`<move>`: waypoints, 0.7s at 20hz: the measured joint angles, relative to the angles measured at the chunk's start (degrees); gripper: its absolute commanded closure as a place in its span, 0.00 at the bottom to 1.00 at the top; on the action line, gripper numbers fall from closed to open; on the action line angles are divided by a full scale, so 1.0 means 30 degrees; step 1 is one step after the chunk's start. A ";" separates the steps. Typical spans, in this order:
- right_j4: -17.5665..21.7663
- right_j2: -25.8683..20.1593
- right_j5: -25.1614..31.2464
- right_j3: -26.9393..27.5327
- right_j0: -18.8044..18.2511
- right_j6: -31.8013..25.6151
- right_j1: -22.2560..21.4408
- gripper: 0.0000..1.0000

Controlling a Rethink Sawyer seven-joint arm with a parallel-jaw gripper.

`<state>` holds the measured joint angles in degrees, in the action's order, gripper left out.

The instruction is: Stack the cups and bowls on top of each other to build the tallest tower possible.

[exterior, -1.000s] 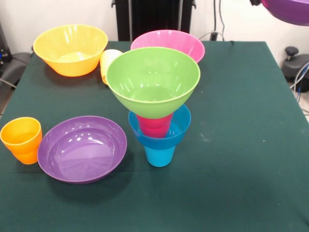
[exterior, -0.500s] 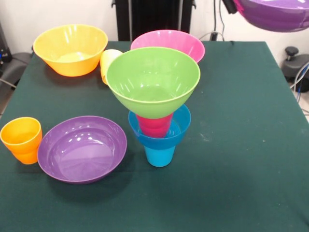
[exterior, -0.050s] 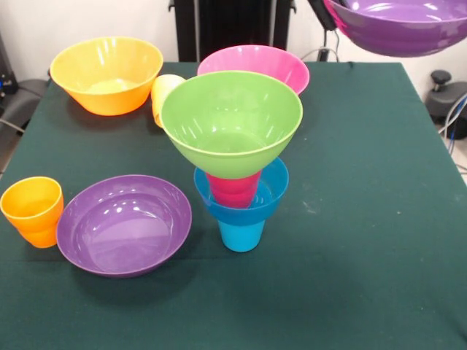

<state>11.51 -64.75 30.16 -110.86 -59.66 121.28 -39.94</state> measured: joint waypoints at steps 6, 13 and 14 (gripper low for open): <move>0.0065 -0.0620 0.1488 0.0336 -0.0745 0.0000 0.0404 1.00; 0.0140 -0.1263 0.3262 0.0940 -0.1379 -0.0008 0.0775 1.00; 0.0156 -0.1307 0.3583 0.1150 -0.1424 -0.0059 0.0889 1.00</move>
<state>11.98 -68.67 40.91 -107.41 -63.93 121.10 -37.27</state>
